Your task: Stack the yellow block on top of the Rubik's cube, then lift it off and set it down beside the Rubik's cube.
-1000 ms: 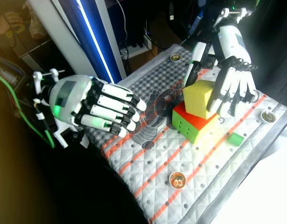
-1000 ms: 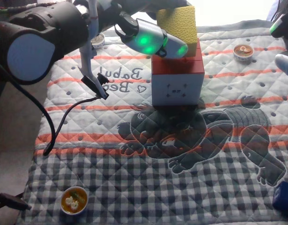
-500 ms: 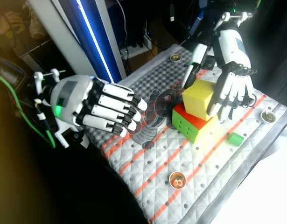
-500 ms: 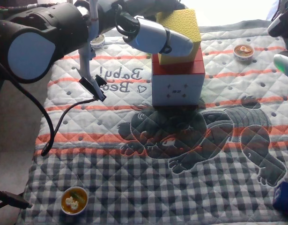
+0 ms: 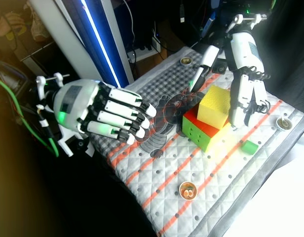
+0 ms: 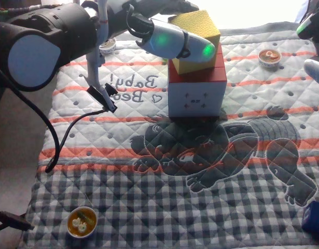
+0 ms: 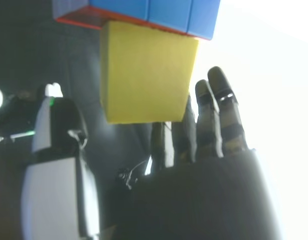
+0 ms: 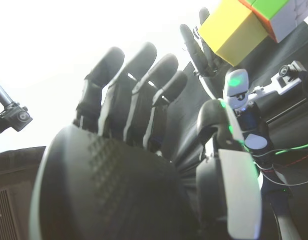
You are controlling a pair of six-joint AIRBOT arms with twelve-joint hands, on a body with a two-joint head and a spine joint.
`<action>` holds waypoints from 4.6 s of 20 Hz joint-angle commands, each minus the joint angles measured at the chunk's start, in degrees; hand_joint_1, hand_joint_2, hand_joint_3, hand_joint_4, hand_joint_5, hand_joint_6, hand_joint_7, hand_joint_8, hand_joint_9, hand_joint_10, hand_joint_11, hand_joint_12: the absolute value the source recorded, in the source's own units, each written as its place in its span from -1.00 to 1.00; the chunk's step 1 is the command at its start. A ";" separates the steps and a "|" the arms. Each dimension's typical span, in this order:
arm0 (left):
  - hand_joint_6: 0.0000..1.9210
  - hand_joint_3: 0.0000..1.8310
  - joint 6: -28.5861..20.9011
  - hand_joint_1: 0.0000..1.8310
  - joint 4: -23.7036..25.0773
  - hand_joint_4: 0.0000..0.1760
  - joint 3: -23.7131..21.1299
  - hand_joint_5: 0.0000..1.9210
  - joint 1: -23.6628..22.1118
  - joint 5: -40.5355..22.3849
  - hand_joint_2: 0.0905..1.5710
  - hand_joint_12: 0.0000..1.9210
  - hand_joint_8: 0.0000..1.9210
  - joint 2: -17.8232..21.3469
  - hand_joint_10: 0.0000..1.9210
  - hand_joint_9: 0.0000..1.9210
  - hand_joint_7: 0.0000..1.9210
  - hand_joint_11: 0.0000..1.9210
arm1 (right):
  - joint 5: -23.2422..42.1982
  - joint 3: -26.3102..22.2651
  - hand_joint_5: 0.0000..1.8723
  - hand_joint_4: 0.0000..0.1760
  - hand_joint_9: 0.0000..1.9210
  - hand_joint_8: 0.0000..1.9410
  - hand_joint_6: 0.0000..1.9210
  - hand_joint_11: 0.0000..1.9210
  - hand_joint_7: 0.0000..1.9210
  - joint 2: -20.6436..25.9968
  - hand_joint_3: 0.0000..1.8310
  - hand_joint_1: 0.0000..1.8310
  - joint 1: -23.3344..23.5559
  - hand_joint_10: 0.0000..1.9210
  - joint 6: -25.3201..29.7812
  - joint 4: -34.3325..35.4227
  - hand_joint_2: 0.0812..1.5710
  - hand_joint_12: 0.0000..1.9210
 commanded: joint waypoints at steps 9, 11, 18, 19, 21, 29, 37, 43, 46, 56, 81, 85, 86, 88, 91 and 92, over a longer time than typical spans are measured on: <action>-1.00 -1.00 -1.22 -0.20 0.00 0.42 -8.46 -1.00 1.42 20.09 0.15 0.61 -1.00 7.52 -0.60 -0.99 -0.95 -1.00 | 6.32 0.62 -0.60 -1.00 -0.62 -0.28 -0.17 -0.90 -0.51 0.07 -1.00 -0.25 2.20 -0.02 0.35 -1.37 0.56 0.65; -1.00 -1.00 -7.36 -0.38 3.46 0.98 -11.07 -1.00 3.43 25.15 0.07 0.54 -0.97 10.06 -0.38 -0.95 -0.82 -1.00 | 4.09 1.23 -0.66 -1.00 -0.69 -0.77 -0.59 -1.00 -0.56 0.06 -1.00 -0.39 4.33 -0.40 0.35 -2.71 0.47 0.53; -1.00 -0.97 -17.86 -0.70 4.94 0.94 -17.74 -0.98 11.61 43.01 0.44 0.39 -0.98 17.75 -0.49 -0.85 -0.66 -1.00 | -5.47 4.96 -0.84 -1.00 -0.81 -1.00 -1.00 -1.00 -0.79 -1.94 -1.00 -0.60 14.74 -0.87 0.35 -8.43 0.10 0.12; -1.00 -0.99 -17.87 -0.73 4.27 0.64 -18.92 -0.96 12.98 45.47 0.42 0.46 -0.99 19.09 -0.45 -0.86 -0.64 -1.00 | -7.15 5.83 -0.87 -1.00 -0.82 -1.00 -1.00 -1.00 -0.81 -2.81 -1.00 -0.61 16.65 -0.88 0.35 -9.30 0.09 0.15; -0.99 -1.00 -17.87 -0.75 2.51 0.47 -20.87 -0.92 16.00 49.87 0.31 0.61 -0.99 21.32 -0.30 -0.87 -0.61 -1.00 | -10.25 7.48 -0.94 -1.00 -0.88 -1.00 -1.00 -1.00 -0.89 -4.66 -1.00 -0.66 19.97 -0.92 0.35 -10.52 0.09 0.04; -0.99 -0.99 -17.87 -0.60 -2.87 -0.23 -24.56 -0.82 23.47 57.76 0.52 0.45 -0.96 24.31 -0.51 -0.67 -0.53 -1.00 | -21.77 14.42 -0.84 -1.00 -0.76 -0.97 -0.97 -1.00 -0.77 -11.81 -1.00 -0.58 28.71 -0.92 0.36 -11.53 -0.02 0.15; -1.00 -1.00 -17.87 -0.60 -4.32 -0.83 -25.54 -0.80 25.61 60.19 0.60 0.39 -0.99 24.27 -0.78 -0.55 -0.46 -1.00 | -32.88 20.91 -0.85 -1.00 -0.84 -1.00 -1.00 -1.00 -0.85 -17.88 -1.00 -0.52 31.45 -0.97 0.36 -11.49 0.01 -0.70; -0.99 -1.00 -17.88 -0.55 -4.40 -0.77 -26.01 -0.78 26.16 61.14 0.60 0.37 -0.99 24.23 -0.79 -0.53 -0.44 -1.00 | -36.88 22.70 -0.88 -1.00 -0.90 -1.00 -1.00 -1.00 -0.90 -20.05 -1.00 -0.65 31.44 -0.99 0.36 -11.53 0.10 -0.57; -0.99 -1.00 -17.88 -0.53 -4.39 -0.77 -26.20 -0.77 26.36 61.59 0.60 0.37 -1.00 24.24 -0.80 -0.53 -0.45 -1.00 | -38.13 23.08 -0.79 -1.00 -0.75 -0.99 -0.99 -1.00 -0.75 -20.47 -0.98 -0.54 31.40 -0.96 0.36 -11.55 0.38 -0.17; -1.00 -1.00 -18.11 -0.48 -4.81 -1.00 -26.52 -0.76 27.30 62.78 0.68 0.34 -1.00 24.29 -0.83 -0.52 -0.51 -1.00 | -38.41 23.00 -0.19 -1.00 -0.54 0.50 0.33 -0.90 -0.24 -20.47 -1.00 0.27 30.98 0.38 0.36 -11.50 0.56 0.93; -1.00 -1.00 -19.25 -0.40 -10.01 -1.00 -29.99 -0.71 35.98 71.14 0.70 0.43 -0.96 26.89 -0.44 -0.61 -0.42 -1.00 | -5.88 2.26 -0.15 -1.00 -0.08 0.65 0.14 -0.05 -0.17 -1.62 -0.97 0.34 9.26 0.98 0.99 -11.29 0.51 1.00; -1.00 -1.00 -20.00 -0.39 -10.35 -1.00 -30.20 -0.72 36.74 71.96 0.70 0.30 -0.96 26.91 -0.48 -0.65 -0.43 -1.00 | -5.91 0.46 -0.32 -1.00 -0.34 0.69 0.42 -0.27 -0.26 -1.59 -0.67 0.43 4.24 0.87 0.99 -10.94 0.42 1.00; -1.00 -1.00 -20.00 -0.39 -10.35 -1.00 -30.27 -0.72 36.74 71.96 0.70 0.26 -0.97 26.90 -0.49 -0.66 -0.45 -1.00 | -5.91 0.24 -0.32 -1.00 -0.33 0.62 0.41 -0.31 -0.25 -1.66 -0.83 0.45 2.59 0.76 0.99 -10.12 0.49 1.00; -1.00 -1.00 -20.00 -0.39 -10.35 -1.00 -30.31 -0.73 36.76 71.99 0.70 0.25 -0.96 26.86 -0.51 -0.65 -0.43 -1.00 | -5.99 0.17 -0.25 -1.00 -0.20 0.70 0.37 -0.19 -0.19 -2.70 -0.56 0.36 -0.65 0.93 0.99 -8.55 0.32 1.00; -1.00 -1.00 -20.00 -0.39 -10.36 -1.00 -30.36 -0.71 36.75 72.01 0.71 0.14 -0.95 26.78 -0.54 -0.65 -0.38 -1.00 | -9.24 -0.01 -0.21 -1.00 -0.32 0.34 0.57 -0.61 -0.16 -4.00 -0.63 0.33 -2.39 0.49 0.99 -8.01 0.33 0.92; -1.00 -1.00 -20.00 -0.40 -10.36 -1.00 -30.38 -0.71 36.75 72.01 0.71 0.09 -0.96 26.74 -0.57 -0.66 -0.38 -1.00 | -10.27 0.02 -0.18 -1.00 -0.29 0.29 0.54 -0.53 -0.14 -4.35 -0.65 0.30 -2.59 0.50 0.99 -8.00 0.32 0.93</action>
